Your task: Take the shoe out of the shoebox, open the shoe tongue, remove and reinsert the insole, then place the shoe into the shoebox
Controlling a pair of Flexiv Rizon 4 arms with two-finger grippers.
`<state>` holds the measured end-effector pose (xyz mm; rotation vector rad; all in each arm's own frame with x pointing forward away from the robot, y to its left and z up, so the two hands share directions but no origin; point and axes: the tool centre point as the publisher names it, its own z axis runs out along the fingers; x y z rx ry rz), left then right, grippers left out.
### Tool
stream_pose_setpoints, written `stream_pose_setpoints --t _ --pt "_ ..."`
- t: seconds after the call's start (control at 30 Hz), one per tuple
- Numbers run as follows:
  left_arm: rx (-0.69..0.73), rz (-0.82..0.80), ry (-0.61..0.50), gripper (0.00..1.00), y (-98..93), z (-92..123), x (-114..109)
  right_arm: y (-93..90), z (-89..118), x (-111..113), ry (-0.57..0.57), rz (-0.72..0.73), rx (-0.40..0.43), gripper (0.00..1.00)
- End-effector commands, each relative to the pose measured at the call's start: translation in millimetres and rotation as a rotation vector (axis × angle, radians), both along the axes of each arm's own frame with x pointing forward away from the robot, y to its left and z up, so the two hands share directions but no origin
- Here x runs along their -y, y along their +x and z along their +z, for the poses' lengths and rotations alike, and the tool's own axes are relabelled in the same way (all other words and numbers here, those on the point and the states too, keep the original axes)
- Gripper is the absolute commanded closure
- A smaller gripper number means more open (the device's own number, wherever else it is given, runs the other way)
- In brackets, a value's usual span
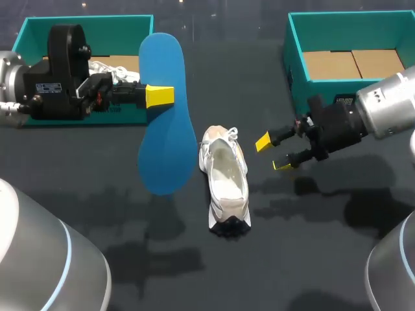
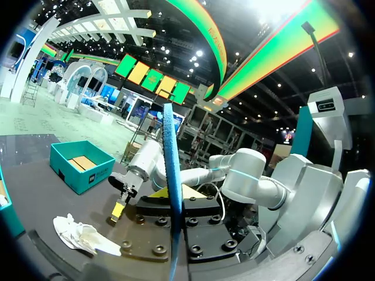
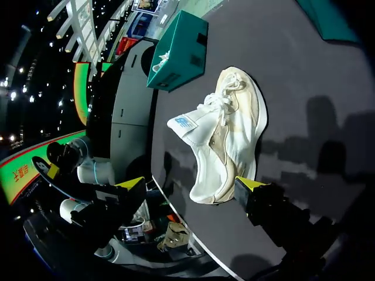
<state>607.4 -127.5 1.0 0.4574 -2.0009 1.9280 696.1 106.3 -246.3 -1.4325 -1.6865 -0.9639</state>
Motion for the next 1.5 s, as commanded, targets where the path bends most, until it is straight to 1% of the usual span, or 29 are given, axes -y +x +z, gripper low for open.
stream_pose_setpoints --t 0.03,0.27,0.3,0.33,0.37,0.4,0.43,0.47,0.5,0.53,0.57,0.6,0.67,0.7,0.73,1.03,1.07,1.1,1.17,1.2,1.23,1.27,1.33,1.37,1.4,1.5 --pt "0.000 0.001 0.000 1.00 0.0 -0.6 1.2 -3.2 4.0 12.6 0.109 0.058 -0.016 0.00" --pt "0.000 0.001 0.000 1.00 0.0 -0.6 1.2 -3.2 4.0 12.6 0.109 0.058 -0.016 0.00" --pt "0.068 0.007 0.011 1.00 0.5 -1.1 3.5 -3.2 4.0 12.6 0.109 0.058 -0.016 0.00" --pt "0.116 0.008 0.011 1.00 1.4 -1.4 4.8 2.7 5.8 10.7 0.097 0.049 -0.032 0.00" --pt "0.232 0.023 0.018 1.00 4.0 -1.7 6.4 7.4 8.7 9.4 0.121 0.031 -0.041 0.00" --pt "0.290 0.026 0.018 1.00 6.1 -2.0 7.4 11.0 12.1 9.9 0.169 0.029 -0.042 0.00" --pt "0.362 0.017 -0.002 1.00 8.7 -1.5 7.7 13.8 15.5 10.2 0.160 0.017 -0.042 0.00" --pt "0.453 0.036 0.006 1.00 11.3 -0.7 7.5 16.2 18.4 10.9 0.209 -0.007 -0.046 0.00" --pt "0.513 0.031 0.002 1.00 13.4 -0.5 8.0 17.6 20.2 11.4 0.230 0.002 -0.048 0.00" --pt "0.579 0.007 -0.011 1.00 16.3 0.1 8.2 19.8 24.0 11.1 0.217 -0.006 -0.031 0.00" --pt "0.696 0.014 0.011 1.00 20.3 0.7 9.0 21.2 26.2 11.1 0.233 -0.008 -0.024 0.00" --pt "0.778 0.007 0.014 1.00 22.6 0.7 9.9 22.7 27.8 11.1 0.243 -0.009 -0.017 0.00" --pt "0.893 -0.035 0.000 1.00 30.4 1.2 12.1 27.4 29.9 11.7 0.277 -0.020 -0.010 0.00" --pt "1.019 -0.059 0.006 1.00 33.3 -1.3 12.3 29.8 31.2 11.7 0.283 -0.023 -0.011 0.00" --pt "1.129 -0.048 0.055 1.00 37.9 -7.4 14.1 29.8 31.2 11.7 0.283 -0.023 -0.011 0.00" --pt "1.129 -0.048 0.055 1.00 37.9 -7.4 14.1 29.8 31.2 11.7 0.283 -0.023 -0.011 0.00" --pt "1.180 -0.048 0.040 1.00 38.3 -9.0 15.2 29.8 31.2 11.7 0.283 -0.023 -0.011 0.00" --pt "1.200 -0.039 0.011 1.00 41.6 -10.1 16.2 34.8 32.0 12.2 0.310 -0.018 -0.044 0.00" --pt "1.329 -0.034 -0.004 1.00 47.5 -13.8 19.3 42.5 34.8 14.4 0.309 -0.038 -0.062 0.00" --pt "1.417 -0.031 -0.005 1.00 52.4 -18.9 22.4 47.8 36.8 15.9 0.343 -0.042 -0.085 0.00" --pt "1.515 -0.034 -0.002 1.00 56.0 -23.3 25.7 51.2 39.3 17.4 0.341 -0.059 -0.081 0.00" --pt "1.592 -0.037 0.012 1.00 59.3 -27.4 29.2 54.5 42.7 18.6 0.363 -0.072 -0.079 0.00" --pt "1.819 -0.036 -0.012 1.00 64.7 -37.3 35.4 60.6 49.4 20.4 0.390 -0.094 -0.067 0.00" --pt "1.904 -0.040 0.002 1.00 69.0 -43.9 38.9 63.7 51.3 21.8 0.400 -0.103 -0.069 0.00" --pt "1.904 -0.040 0.002 1.00 69.0 -43.9 38.9 67.5 52.7 23.0 0.408 -0.109 -0.082 0.00" --pt "1.904 -0.040 0.002 1.00 69.0 -43.9 38.9 67.5 52.7 23.0 0.408 -0.109 -0.082 0.00"
